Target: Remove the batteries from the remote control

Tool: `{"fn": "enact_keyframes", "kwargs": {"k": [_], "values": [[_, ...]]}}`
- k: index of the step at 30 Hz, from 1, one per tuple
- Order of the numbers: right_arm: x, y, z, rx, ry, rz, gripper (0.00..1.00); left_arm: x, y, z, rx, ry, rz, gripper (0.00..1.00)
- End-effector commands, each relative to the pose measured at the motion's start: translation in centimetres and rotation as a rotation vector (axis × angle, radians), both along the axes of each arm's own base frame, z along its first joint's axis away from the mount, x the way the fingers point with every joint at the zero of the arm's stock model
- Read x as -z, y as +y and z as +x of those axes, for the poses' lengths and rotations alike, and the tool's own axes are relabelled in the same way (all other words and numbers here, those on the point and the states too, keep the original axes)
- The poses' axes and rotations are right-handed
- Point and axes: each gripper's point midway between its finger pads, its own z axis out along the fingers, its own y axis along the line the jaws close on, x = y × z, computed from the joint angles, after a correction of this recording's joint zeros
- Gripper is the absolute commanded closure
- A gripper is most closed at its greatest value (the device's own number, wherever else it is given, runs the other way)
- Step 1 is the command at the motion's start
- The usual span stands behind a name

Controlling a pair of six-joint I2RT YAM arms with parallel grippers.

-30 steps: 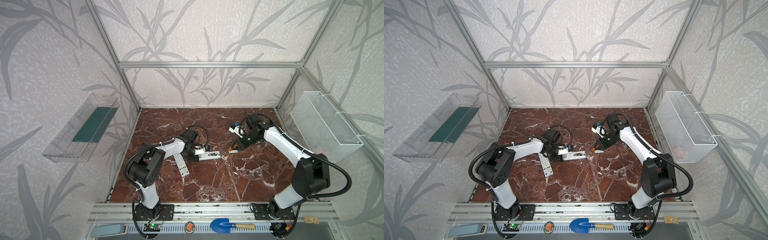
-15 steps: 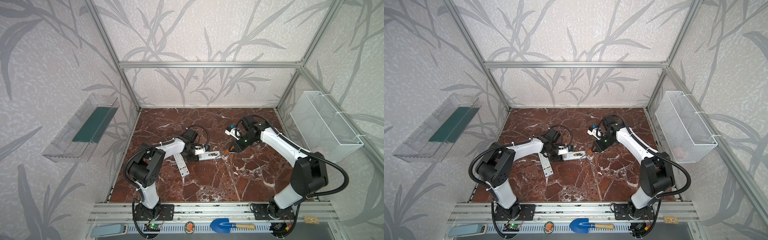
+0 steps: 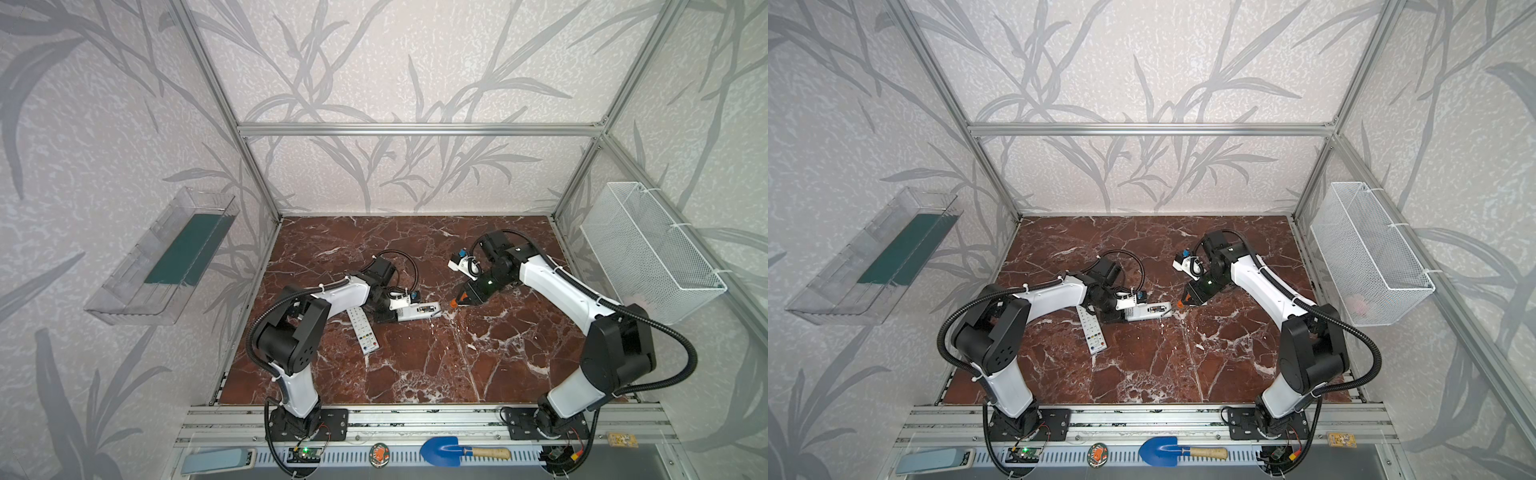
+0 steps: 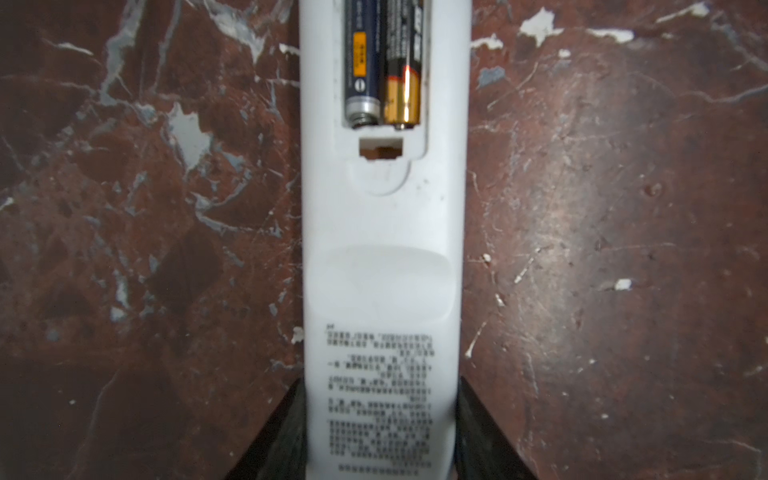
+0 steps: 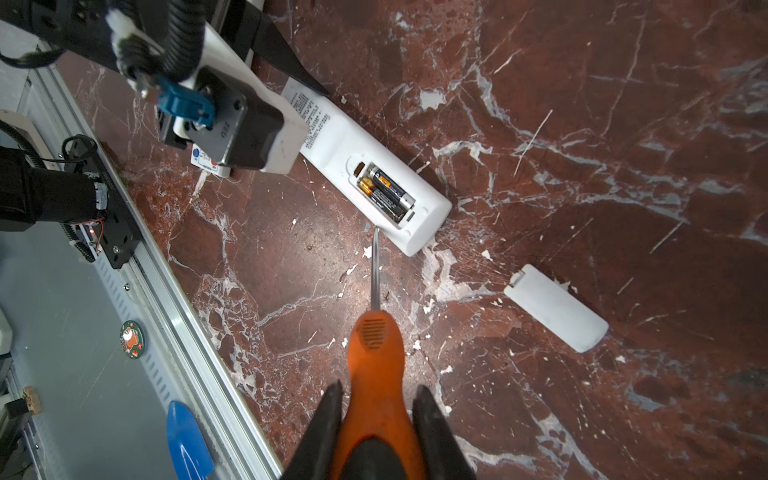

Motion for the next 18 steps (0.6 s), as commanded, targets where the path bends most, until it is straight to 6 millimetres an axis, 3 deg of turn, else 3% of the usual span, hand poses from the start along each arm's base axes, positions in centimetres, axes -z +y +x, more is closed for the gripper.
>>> {"fn": "enact_keyframes", "kwargs": {"k": [1, 18], "values": [[-2.2, 0.5, 1.3, 0.003, -0.075, 0.042, 1.00, 0.4, -0.5, -2.4, 0.065, 0.071, -0.005, 1.00], [0.0, -1.3, 2.3, 0.038, -0.060, -0.060, 1.00, 0.4, -0.5, -2.3, 0.060, 0.071, -0.004, 1.00]]}}
